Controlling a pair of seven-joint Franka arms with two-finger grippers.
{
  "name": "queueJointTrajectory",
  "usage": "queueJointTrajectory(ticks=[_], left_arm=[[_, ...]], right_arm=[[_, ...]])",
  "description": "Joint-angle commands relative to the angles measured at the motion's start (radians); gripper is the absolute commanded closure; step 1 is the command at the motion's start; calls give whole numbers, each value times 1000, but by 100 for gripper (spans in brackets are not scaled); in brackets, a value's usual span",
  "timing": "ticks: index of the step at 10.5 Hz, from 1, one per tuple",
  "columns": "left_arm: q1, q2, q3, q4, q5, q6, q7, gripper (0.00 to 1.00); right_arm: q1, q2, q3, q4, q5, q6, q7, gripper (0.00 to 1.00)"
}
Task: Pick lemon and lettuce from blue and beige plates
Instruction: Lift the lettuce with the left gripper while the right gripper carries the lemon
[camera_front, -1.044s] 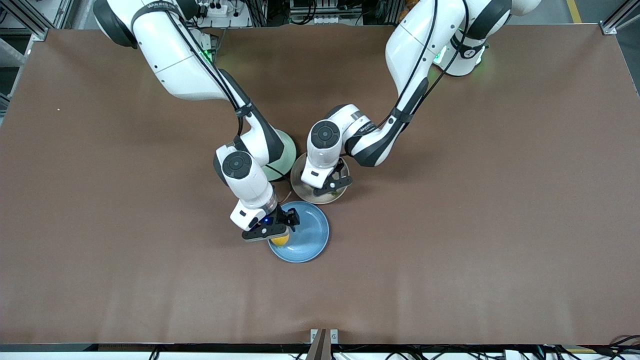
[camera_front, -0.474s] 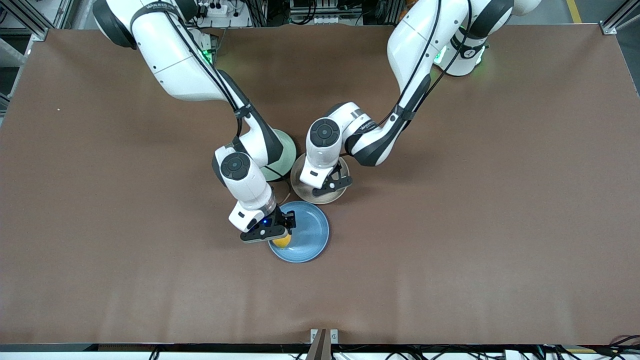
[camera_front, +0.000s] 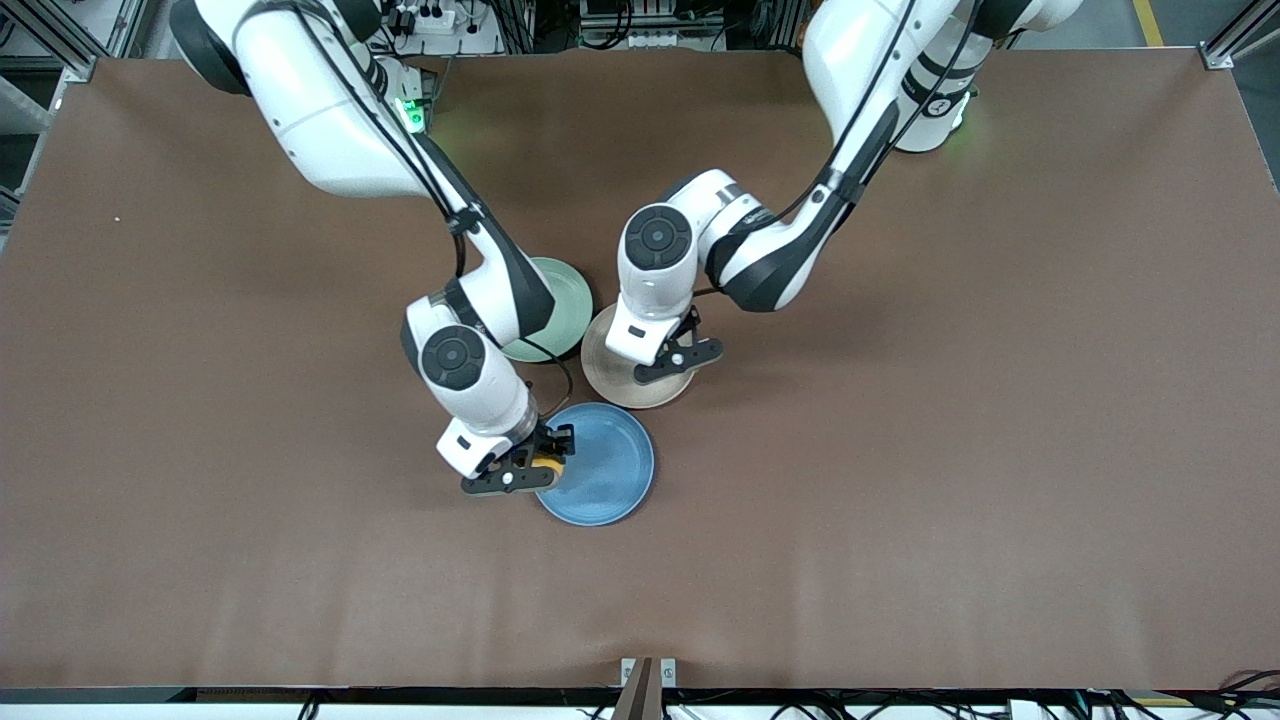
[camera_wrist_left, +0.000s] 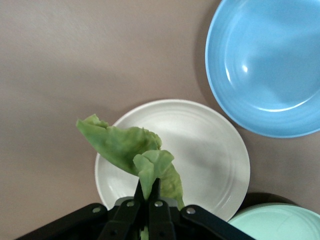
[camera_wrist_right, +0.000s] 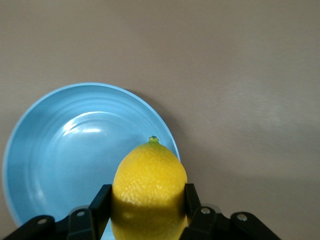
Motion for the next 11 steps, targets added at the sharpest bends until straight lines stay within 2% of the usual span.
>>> queueJointTrajectory(ticks=[1, 5, 7, 9, 11], left_arm=[[48, -72, -4, -24, 13, -35, 26, 100], [178, -139, -5, -21, 11, -61, 135, 100], [246, -155, -5, -21, 13, -74, 227, 100], [315, -165, -4, -21, 14, -74, 334, 100], [390, -167, -4, -15, 19, -74, 454, 100]], right_arm=[[-55, -70, 32, -10, 4, -100, 0, 100], [-223, -174, 44, -48, 4, -279, -231, 100], [-292, -238, 33, -114, 4, -297, -305, 100], [-319, -272, -33, -156, 4, -333, -415, 100], [-378, -303, -50, -212, 5, -341, -480, 100]])
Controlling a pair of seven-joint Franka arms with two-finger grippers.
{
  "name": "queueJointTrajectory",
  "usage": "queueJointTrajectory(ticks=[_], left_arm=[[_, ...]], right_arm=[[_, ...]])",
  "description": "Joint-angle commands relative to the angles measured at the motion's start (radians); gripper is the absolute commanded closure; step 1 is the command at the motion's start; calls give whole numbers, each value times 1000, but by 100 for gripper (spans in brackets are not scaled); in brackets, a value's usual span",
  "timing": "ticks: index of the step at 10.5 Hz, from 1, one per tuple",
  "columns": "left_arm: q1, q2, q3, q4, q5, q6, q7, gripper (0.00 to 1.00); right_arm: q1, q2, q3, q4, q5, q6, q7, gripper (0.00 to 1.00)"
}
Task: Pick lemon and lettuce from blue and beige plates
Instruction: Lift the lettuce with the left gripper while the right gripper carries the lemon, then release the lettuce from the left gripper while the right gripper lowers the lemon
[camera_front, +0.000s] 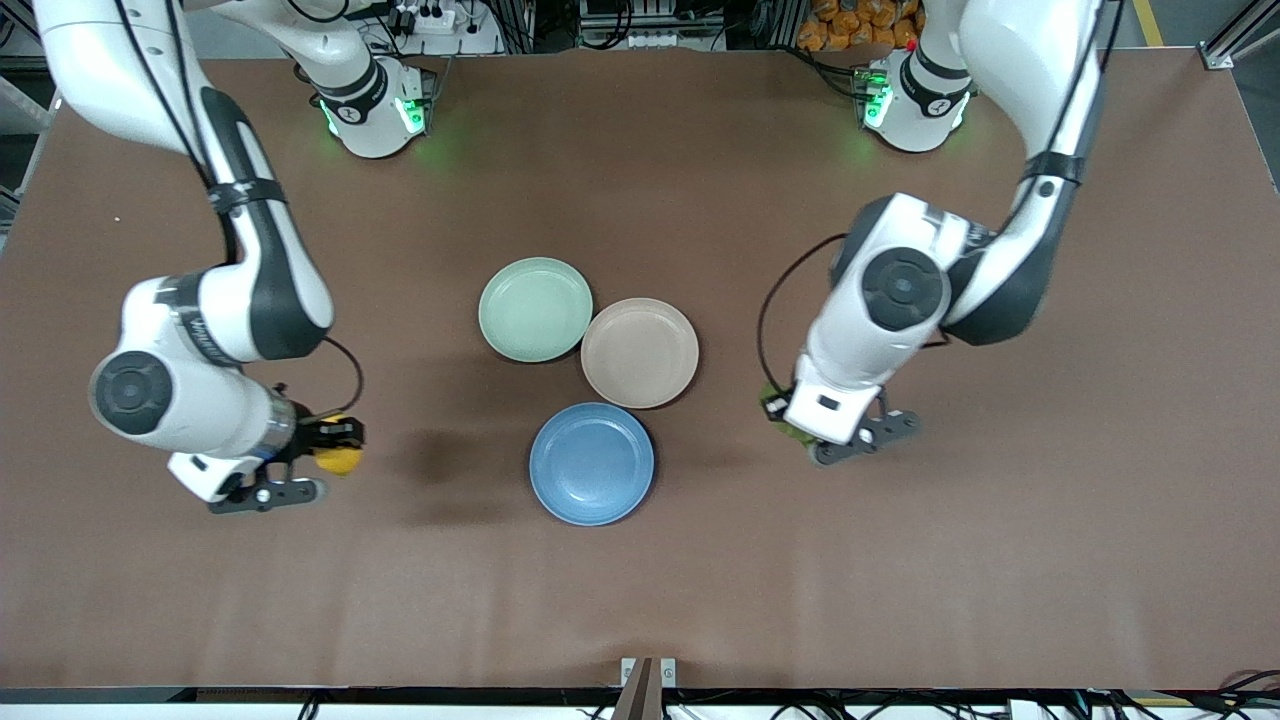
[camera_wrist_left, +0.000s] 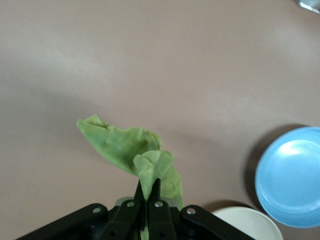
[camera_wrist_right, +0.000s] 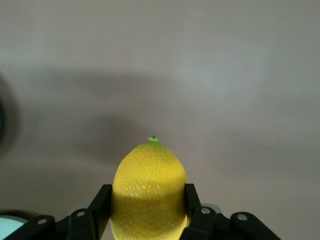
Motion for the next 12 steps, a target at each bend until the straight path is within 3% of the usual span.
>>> queueJointTrajectory(ticks=[1, 4, 6, 11, 12], left_arm=[[84, -21, -10, -15, 16, -13, 134, 100], [169, 14, -7, -13, 14, -13, 308, 100], [224, 60, -7, -1, 13, -2, 401, 100], [247, 150, -7, 4, 11, 3, 452, 100], [247, 160, -7, 4, 11, 3, 455, 86]], right_arm=[[-64, -86, -19, -132, 5, 12, -78, 100], [-99, -118, -85, -226, 83, 31, -231, 100], [-107, -118, -117, -316, 84, 144, -271, 100], [-110, -88, -119, -432, 140, 360, -273, 100], [-110, -77, -119, -450, 145, 403, -273, 100]])
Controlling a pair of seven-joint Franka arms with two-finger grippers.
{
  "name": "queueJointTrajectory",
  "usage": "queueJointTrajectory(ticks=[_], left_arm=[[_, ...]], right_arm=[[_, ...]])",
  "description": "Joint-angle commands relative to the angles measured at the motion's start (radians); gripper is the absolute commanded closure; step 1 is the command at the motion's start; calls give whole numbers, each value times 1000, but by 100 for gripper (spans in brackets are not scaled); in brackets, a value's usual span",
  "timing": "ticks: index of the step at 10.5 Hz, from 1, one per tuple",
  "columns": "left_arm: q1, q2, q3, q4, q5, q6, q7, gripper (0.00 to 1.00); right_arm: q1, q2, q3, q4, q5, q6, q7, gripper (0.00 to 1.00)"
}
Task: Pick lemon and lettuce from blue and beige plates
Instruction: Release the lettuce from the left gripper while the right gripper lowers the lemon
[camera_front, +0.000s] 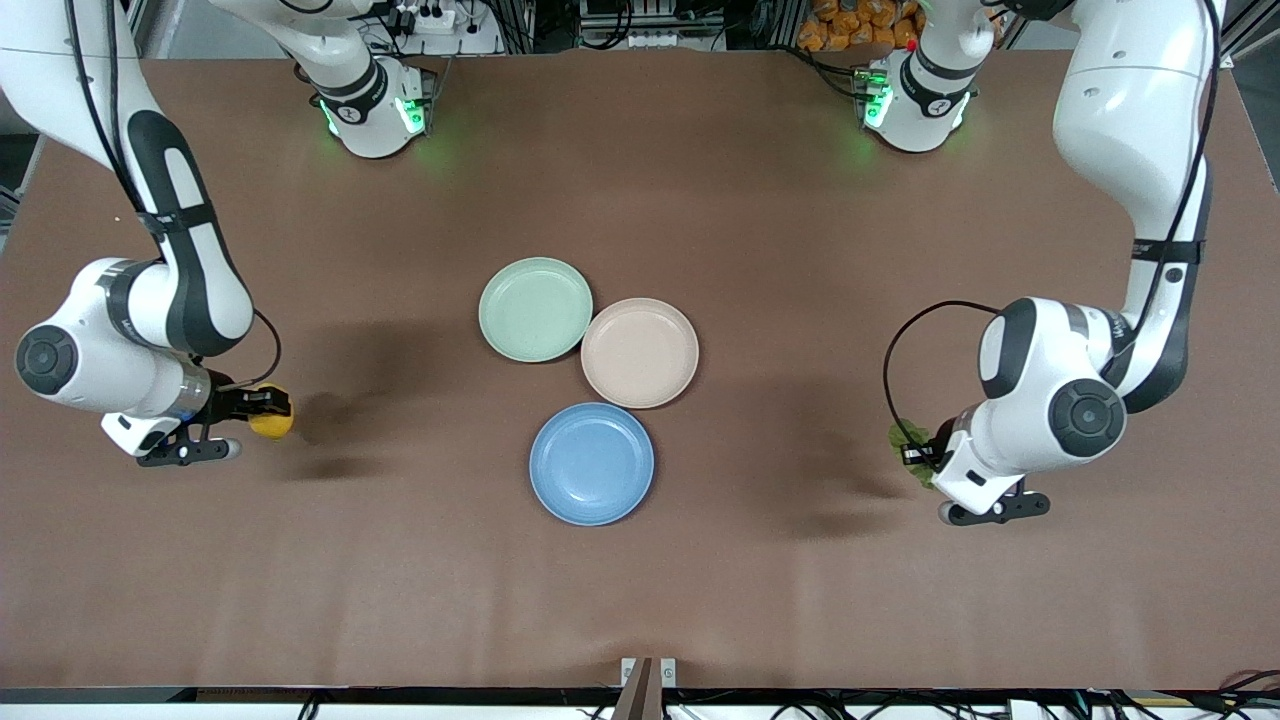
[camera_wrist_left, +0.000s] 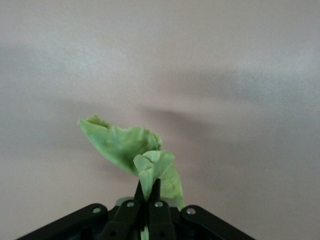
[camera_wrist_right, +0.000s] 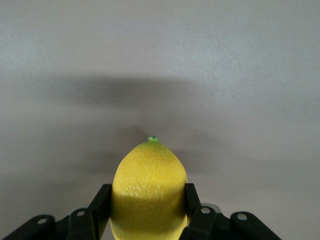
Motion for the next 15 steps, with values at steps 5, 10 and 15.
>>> queueJointTrajectory(ticks=[5, 10, 15], left_arm=[[8, -3, -6, 11, 22, 6, 24, 0], [26, -211, -6, -181, 11, 5, -9, 0], [34, -526, -11, -499, -19, 5, -37, 0]], right_arm=[[7, 29, 4, -68, 69, 98, 11, 36], [21, -30, 3, -13, 58, -22, 13, 0], [18, -83, -1, 82, 18, -242, 42, 0]])
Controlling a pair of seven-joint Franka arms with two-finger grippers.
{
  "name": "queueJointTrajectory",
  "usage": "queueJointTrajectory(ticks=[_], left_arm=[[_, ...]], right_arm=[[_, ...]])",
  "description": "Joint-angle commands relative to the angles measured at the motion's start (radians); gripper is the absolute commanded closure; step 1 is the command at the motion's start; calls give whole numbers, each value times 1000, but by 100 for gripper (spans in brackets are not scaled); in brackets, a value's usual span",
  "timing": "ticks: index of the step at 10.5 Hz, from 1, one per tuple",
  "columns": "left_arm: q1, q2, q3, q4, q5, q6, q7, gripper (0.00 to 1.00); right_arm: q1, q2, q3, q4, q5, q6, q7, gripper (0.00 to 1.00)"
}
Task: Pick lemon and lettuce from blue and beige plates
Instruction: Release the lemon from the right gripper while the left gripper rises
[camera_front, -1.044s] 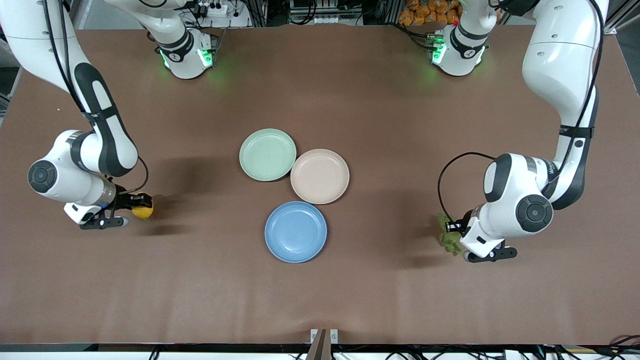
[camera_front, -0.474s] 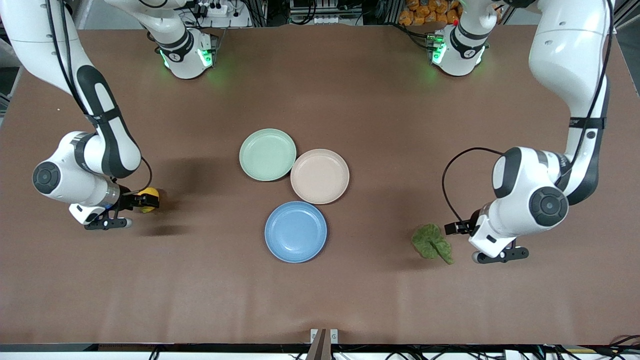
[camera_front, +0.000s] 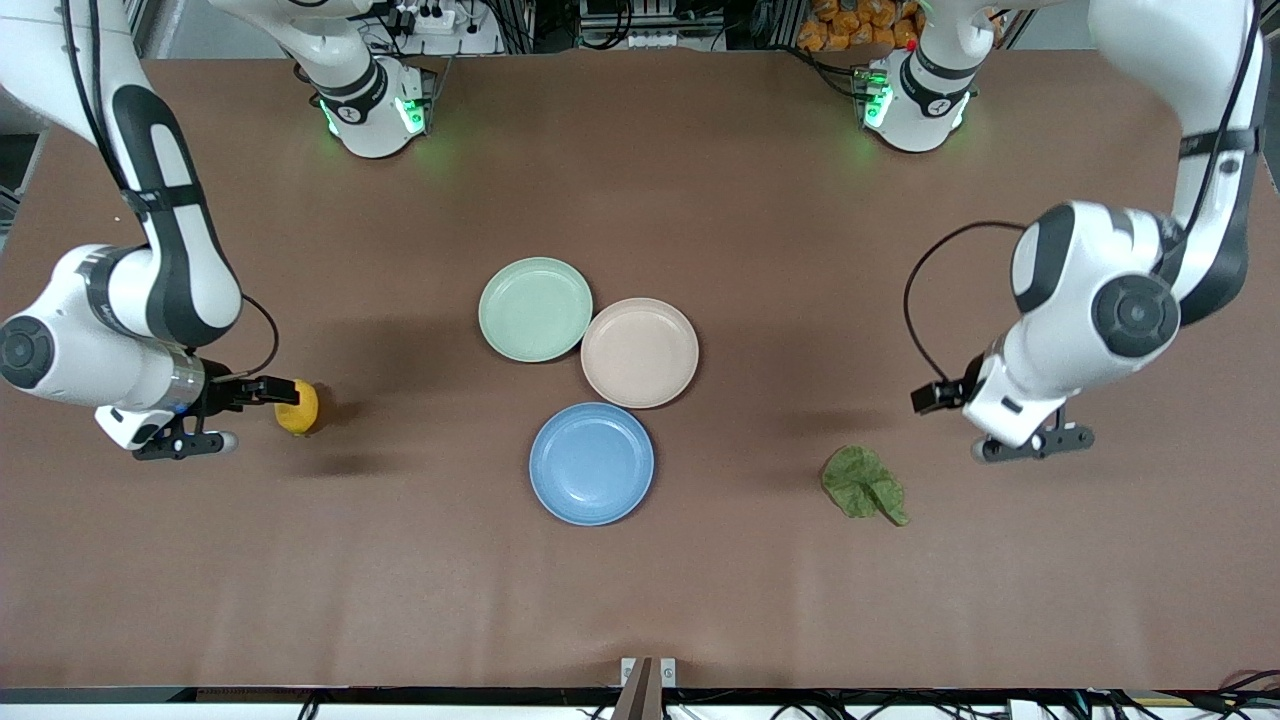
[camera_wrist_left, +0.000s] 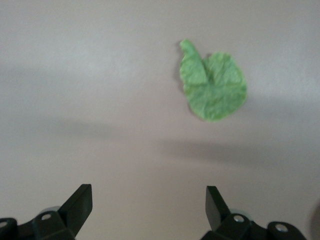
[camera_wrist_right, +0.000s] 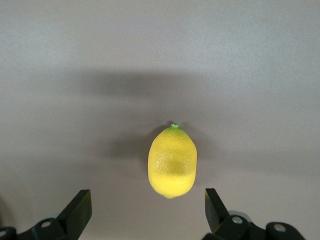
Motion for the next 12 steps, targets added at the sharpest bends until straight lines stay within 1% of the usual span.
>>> queueJointTrajectory(ticks=[1, 2, 4, 5, 6, 8, 9, 10, 11, 12], left_arm=[[12, -192, -9, -215, -23, 14, -12, 0], [7, -242, -9, -275, -27, 14, -9, 0], [7, -322, -11, -356, -31, 13, 2, 0], [7, -347, -10, -372, -31, 10, 21, 0], [10, -353, -9, -363, -31, 8, 44, 0], [13, -346, -6, -276, -28, 11, 87, 0], [13, -342, -6, -227, -25, 11, 133, 0], [15, -341, -6, -182, -29, 8, 147, 0], [15, -342, -6, -151, -31, -3, 147, 0], [15, -342, -6, -103, -29, -60, 149, 0]], right_arm=[[5, -45, -13, 16, -20, -45, 25, 0], [16, -74, -36, 16, -20, -65, 25, 0], [17, -125, -62, 23, -23, -129, 56, 0], [16, -157, -61, 25, -44, -166, 97, 0], [17, -192, -58, 25, -75, -201, 155, 0], [20, -244, -29, 52, -130, -284, 241, 0], [20, -249, -11, 93, -156, -321, 243, 0], [22, -248, -3, 150, -160, -364, 245, 0], [22, -251, -1, 187, -160, -378, 245, 0], [26, -260, 0, 215, -160, -383, 246, 0]])
